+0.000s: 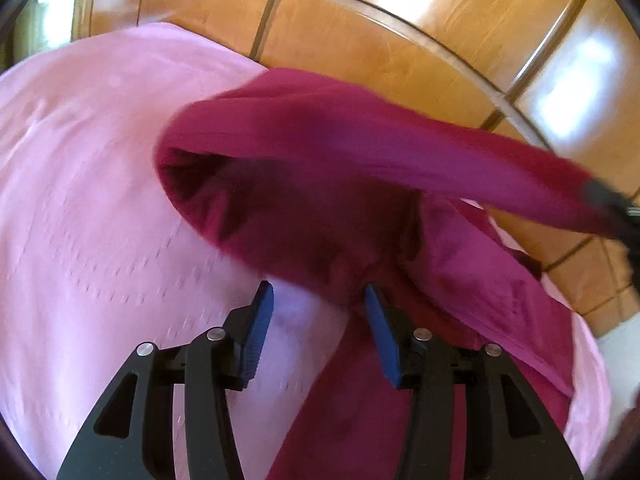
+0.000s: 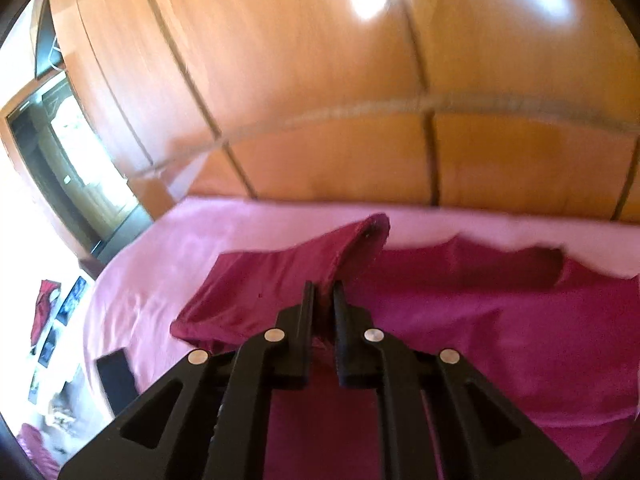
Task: Fold small clothes
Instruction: 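Lay the folded side down with the right tool and release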
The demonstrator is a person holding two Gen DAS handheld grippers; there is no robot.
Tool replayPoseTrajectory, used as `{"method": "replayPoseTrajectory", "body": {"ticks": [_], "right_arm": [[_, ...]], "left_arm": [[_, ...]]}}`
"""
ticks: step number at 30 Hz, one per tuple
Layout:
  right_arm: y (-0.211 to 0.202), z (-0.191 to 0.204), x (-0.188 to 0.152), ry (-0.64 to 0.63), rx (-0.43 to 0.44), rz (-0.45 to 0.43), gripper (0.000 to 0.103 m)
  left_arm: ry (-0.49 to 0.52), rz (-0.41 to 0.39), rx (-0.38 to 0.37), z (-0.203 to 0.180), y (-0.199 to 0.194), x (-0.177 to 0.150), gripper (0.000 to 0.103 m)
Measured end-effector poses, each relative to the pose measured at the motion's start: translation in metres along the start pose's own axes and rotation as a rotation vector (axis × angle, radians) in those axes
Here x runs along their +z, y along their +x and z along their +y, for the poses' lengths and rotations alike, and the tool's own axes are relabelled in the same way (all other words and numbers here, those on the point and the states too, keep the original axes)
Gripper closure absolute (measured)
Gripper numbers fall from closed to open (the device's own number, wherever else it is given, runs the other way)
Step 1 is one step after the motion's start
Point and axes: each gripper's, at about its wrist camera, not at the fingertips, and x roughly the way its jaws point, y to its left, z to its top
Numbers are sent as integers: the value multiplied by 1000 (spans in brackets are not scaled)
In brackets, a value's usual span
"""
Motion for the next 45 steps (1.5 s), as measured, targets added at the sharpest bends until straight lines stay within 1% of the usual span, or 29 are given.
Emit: {"method": "replayPoseTrajectory", "body": {"ticks": [1, 2, 4, 5, 6, 8, 11, 15, 16, 17, 20, 22, 23, 26, 28, 30, 31, 32, 35, 36, 37, 38, 42, 45], "right_arm": [[-8, -5, 1, 1, -21, -25, 96], [-18, -16, 2, 12, -48, -51, 96], [-31, -39, 4, 43, -89, -82, 96], [-39, -54, 1, 70, -114, -96, 96], [-42, -67, 1, 92, -133, -101, 99], [-52, -96, -7, 150, -180, -108, 99], [-57, -134, -22, 214, -247, -92, 99], [-64, -168, -50, 272, -311, -51, 99], [-65, -174, -58, 279, -330, -44, 101], [-67, -183, -67, 289, -358, -34, 101], [-63, -204, -91, 348, -381, 8, 101], [-56, -214, -105, 357, -400, 32, 102], [-52, -224, -113, 367, -397, 33, 102], [-58, -230, -112, 390, -390, 8, 102], [-59, -232, -112, 398, -386, 2, 102], [-59, -228, -111, 386, -381, 9, 101], [-60, -229, -109, 384, -368, 13, 101], [-63, -224, -110, 381, -355, 15, 101], [-72, -222, -109, 376, -312, 3, 93], [-75, -222, -107, 375, -302, -5, 81], [-77, -221, -106, 373, -297, -17, 64], [-78, -221, -104, 369, -297, -26, 61], [-68, -224, -94, 379, -270, -11, 61], [-54, -227, -89, 363, -282, 23, 61]], "left_arm": [[17, 2, 31, -3, 3, 2, 56], [20, 4, 45, -4, 5, 3, 56], [18, 2, 50, -3, 5, 2, 56], [34, 0, 59, -4, 5, 1, 56], [48, -3, 67, -4, 4, -1, 56], [66, -6, 77, -5, 5, -2, 56], [71, -1, 90, -7, 7, -1, 56], [69, 7, 99, -8, 12, 6, 56], [75, 8, 103, -9, 12, 6, 56], [83, 8, 108, -10, 12, 7, 56], [105, 4, 121, -13, 14, 5, 56], [120, -1, 132, -16, 15, 3, 56], [132, -4, 136, -17, 14, 2, 56], [156, -4, 132, -17, 12, 0, 56], [174, 5, 104, -16, 7, 0, 56], [164, 18, 54, -9, -3, 0, 56], [158, 18, 37, -5, -9, -1, 56], [153, 11, 6, 1, -17, 0, 56], [141, 7, -57, 18, -31, 7, 56], [128, 15, -80, 24, -31, 12, 56], [110, 26, -104, 29, -30, 18, 56], [74, 37, -140, 37, -28, 28, 56], [-42, 80, -250, 47, -9, 59, 54], [-70, 110, -300, 40, 11, 79, 54]]}}
